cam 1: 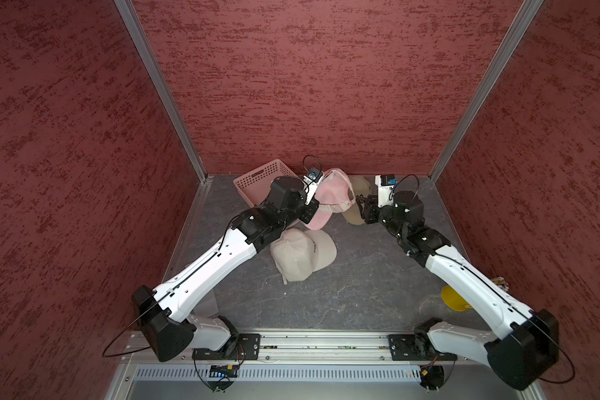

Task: Turn the baseball cap inside out
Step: Turn over the baseball cap.

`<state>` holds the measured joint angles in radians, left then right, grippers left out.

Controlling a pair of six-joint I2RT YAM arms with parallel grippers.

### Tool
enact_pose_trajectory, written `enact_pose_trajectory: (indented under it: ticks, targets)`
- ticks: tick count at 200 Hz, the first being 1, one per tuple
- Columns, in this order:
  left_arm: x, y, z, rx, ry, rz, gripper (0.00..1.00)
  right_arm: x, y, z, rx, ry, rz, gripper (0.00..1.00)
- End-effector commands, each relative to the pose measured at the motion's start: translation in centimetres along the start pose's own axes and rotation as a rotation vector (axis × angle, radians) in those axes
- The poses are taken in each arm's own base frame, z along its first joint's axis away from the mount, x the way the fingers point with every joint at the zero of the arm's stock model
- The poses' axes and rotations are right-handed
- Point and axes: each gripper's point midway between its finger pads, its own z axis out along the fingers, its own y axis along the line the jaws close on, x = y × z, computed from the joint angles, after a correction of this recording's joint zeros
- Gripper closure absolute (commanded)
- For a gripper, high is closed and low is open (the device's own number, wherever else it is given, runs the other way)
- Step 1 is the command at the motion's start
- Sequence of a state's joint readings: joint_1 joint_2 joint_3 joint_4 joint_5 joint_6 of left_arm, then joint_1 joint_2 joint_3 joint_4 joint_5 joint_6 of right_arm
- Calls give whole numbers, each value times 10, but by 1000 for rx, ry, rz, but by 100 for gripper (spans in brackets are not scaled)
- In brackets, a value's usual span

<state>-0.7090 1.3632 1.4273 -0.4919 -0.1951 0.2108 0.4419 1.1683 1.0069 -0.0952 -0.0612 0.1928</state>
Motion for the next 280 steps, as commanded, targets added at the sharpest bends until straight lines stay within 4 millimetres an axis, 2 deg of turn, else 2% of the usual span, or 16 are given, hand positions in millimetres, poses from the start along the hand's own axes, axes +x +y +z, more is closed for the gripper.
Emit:
enact_pose_trajectory:
  ticks: [1,26,42,76,93,97,117,162,182,194,209,217,227,244,262,280]
  targets:
    - [-31,14,-22,10,-96,-84,100,-1,46,-11,-250,-45,-125,67]
    - [-35,5,-24,80,-84,-119,100,16,67,7,-340,-47,-176,77]
    - [-34,-2,-23,119,-49,-139,100,11,72,24,-341,-67,-165,80]
    - [-32,-21,-28,222,-25,-223,100,-23,58,60,-230,-196,-77,91]
    - [-26,-26,-26,235,-5,-244,100,-52,50,62,-177,-317,-8,91]
    - [-25,-27,-26,234,-3,-253,100,-51,47,69,-168,-325,8,91]
    - [-20,-35,-23,259,5,-281,100,-74,41,73,-156,-432,93,91]
    - [-13,-53,-19,322,33,-300,100,-94,45,100,-180,-464,173,90]
    - [-8,-58,-19,339,46,-314,100,-104,30,102,-104,-508,216,89]
    - [-4,-56,-19,323,52,-320,100,-107,9,100,-10,-535,260,87]
    - [-3,-41,-20,246,43,-338,100,-104,-17,95,134,-529,289,81]
    - [-2,-30,-21,186,33,-353,100,-102,-19,93,158,-505,264,78]
    - [-4,-15,-23,117,15,-369,100,-98,-13,93,138,-453,220,71]
    - [-10,13,-27,32,-18,-414,100,-85,20,95,-19,-321,116,57]
    - [-19,33,-30,22,-41,-487,100,-56,69,89,-265,-143,5,47]
    - [-25,47,-32,26,-39,-545,100,-26,99,75,-400,-3,-98,43]
